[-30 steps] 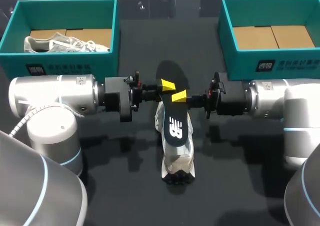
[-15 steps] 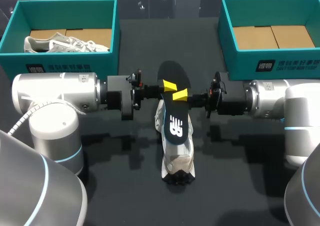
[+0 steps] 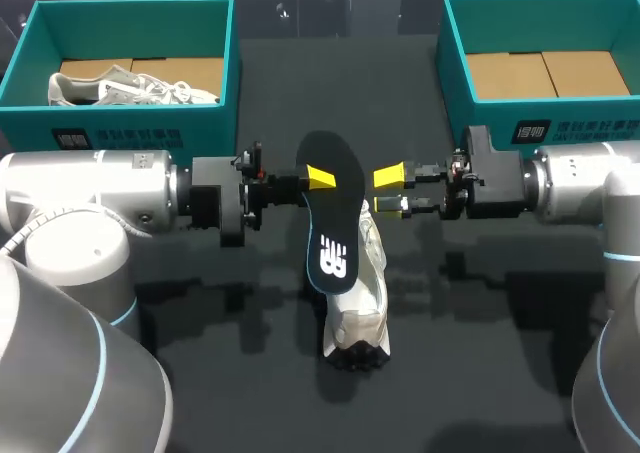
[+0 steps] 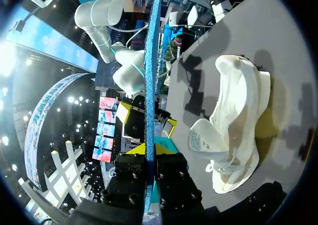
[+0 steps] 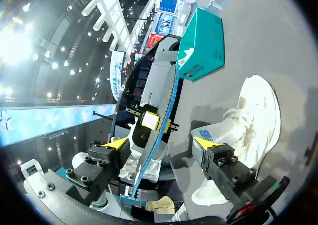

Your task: Take the shoe out of the shoebox, open the shoe tongue, remove and reinsert the insole, then place the shoe into the shoebox

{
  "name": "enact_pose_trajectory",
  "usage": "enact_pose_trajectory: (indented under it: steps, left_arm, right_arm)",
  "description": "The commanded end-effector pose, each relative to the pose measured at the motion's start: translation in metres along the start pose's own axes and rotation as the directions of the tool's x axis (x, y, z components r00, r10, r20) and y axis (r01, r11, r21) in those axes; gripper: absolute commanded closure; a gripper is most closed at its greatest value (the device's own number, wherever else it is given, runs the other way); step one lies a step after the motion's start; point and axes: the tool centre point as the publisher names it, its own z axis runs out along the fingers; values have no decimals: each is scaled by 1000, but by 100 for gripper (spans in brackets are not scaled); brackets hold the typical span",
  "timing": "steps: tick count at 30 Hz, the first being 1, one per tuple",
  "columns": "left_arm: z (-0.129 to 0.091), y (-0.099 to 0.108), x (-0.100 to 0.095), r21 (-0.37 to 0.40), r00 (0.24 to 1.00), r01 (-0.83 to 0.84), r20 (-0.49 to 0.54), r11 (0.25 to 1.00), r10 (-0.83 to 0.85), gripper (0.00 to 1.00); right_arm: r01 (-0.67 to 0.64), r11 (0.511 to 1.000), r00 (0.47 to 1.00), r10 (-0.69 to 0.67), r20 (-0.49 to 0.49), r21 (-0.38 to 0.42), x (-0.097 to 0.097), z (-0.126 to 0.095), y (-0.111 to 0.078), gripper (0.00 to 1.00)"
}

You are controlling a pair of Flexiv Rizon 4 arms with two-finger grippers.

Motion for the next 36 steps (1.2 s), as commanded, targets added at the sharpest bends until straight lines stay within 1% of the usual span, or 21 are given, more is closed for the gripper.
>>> enact_pose_trajectory:
  steps: [1, 18, 19, 20, 21, 22, 24, 25, 26, 27, 28, 29, 30, 31, 32, 33, 34, 35, 36]
  left_arm:
    - [-22, -18, -13, -19, 999, -9, -41, 1000, 9, 100]
    - [-22, -18, -13, -19, 999, -9, -41, 1000, 9, 100]
    - [-22, -19, -14, -30, 999, 2, -49, 1000, -3, 100]
    - [-24, -21, -16, -39, 998, 18, -53, 999, -20, 100]
    - [-26, -22, -18, -40, 997, 48, -54, 998, -50, 100]
    - [-29, -24, -21, -43, 996, 70, -52, 997, -72, 100]
    - [-36, -29, -26, -42, 992, 116, -52, 992, -119, 100]
    - [-39, -31, -28, -35, 989, 139, -55, 990, -141, 100]
    - [-42, -35, -29, -28, 984, 163, -62, 986, -165, 100]
    - [-43, -38, -30, -26, 981, 181, -65, 983, -182, 100]
    - [-45, -42, -30, -19, 977, 201, -73, 980, -201, 100]
    - [-45, -46, -29, -17, 972, 222, -79, 975, -223, 100]
    - [-46, -50, -29, -13, 967, 240, -82, 971, -241, 100]
    - [-46, -54, -28, -2, 961, 261, -92, 965, -260, 100]
    - [-46, -58, -27, 7, 956, 279, -95, 960, -277, 100]
    - [-46, -61, -26, 13, 951, 296, -99, 955, -294, 100]
    - [-46, -65, -25, 25, 945, 316, -103, 949, -312, 100]
    - [-45, -69, -23, 25, 941, 325, -101, 945, -321, 100]
    - [-44, -72, -22, 25, 941, 327, -101, 945, -323, 100]
  right_arm:
    - [20, 1000, 997, -20, 75, 0, 18, -21, -5, 0]
    - [20, 1000, 997, -20, 75, 0, 18, -21, -5, 0]
    - [89, 996, 991, -92, 97, 29, 19, -23, -2, 0]
    - [139, 990, 986, -140, 89, 20, 18, -27, -1, 0]
    - [162, 987, 980, -161, 119, 4, 17, -31, -3, 0]
    - [232, 972, 960, -233, 157, 25, 19, -34, -5, 0]
    - [342, 938, 923, -346, 167, 55, 21, -43, -10, 0]
    - [421, 903, 880, -429, 205, 86, 24, -48, -14, 0]
    - [462, 881, 849, -473, 236, 103, 24, -52, -18, 0]
    - [499, 857, 823, -516, 239, 131, 22, -58, -21, 0]
    - [540, 826, 782, -563, 268, 161, 20, -62, -24, 0]
    - [552, 815, 761, -578, 293, 175, 17, -67, -27, 0]
    - [574, 795, 738, -607, 296, 198, 13, -72, -29, 0]
    - [605, 764, 703, -644, 301, 224, 10, -75, -32, 0]
    - [613, 749, 678, -662, 319, 252, 7, -78, -34, 0]
    - [623, 726, 646, -688, 332, 292, 3, -80, -36, 0]
    - [624, 712, 621, -702, 348, 322, 0, -81, -39, 0]
    - [625, 701, 607, -713, 352, 344, -4, -82, -40, 0]
    - [629, 675, 576, -738, 351, 386, -6, -82, -43, 0]
